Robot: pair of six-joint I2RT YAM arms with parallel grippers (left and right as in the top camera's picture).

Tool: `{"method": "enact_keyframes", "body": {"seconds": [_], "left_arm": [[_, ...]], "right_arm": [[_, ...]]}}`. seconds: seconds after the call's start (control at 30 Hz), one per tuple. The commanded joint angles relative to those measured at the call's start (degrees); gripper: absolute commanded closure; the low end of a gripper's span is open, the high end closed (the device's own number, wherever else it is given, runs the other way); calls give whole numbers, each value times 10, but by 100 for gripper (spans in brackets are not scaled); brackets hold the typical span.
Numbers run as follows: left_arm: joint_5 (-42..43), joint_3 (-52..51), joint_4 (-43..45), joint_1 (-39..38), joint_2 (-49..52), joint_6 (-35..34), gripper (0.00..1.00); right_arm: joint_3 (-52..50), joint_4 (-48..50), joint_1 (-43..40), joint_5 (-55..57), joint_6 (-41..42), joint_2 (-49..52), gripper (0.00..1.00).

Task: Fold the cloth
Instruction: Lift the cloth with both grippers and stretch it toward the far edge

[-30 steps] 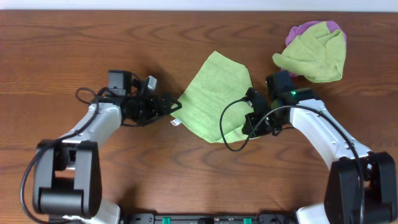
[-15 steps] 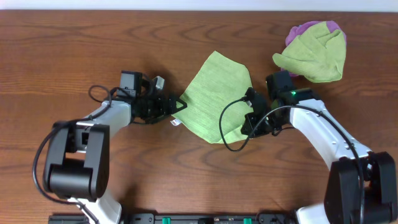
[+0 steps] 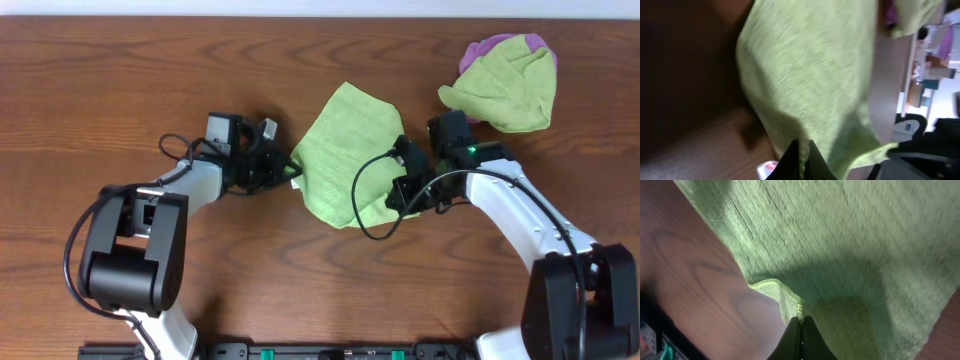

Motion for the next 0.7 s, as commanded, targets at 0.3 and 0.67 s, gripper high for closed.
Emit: {"method": "enact_keyframes", "body": {"seconds": [0.3, 0.67], "left_arm": [[-34, 257, -106, 23, -41, -18, 94], [-134, 355, -68, 22, -40, -44, 94]], "right_arm": [[106, 103, -4, 87, 37, -9, 99], [314, 159, -23, 197, 41, 83, 99]]}}
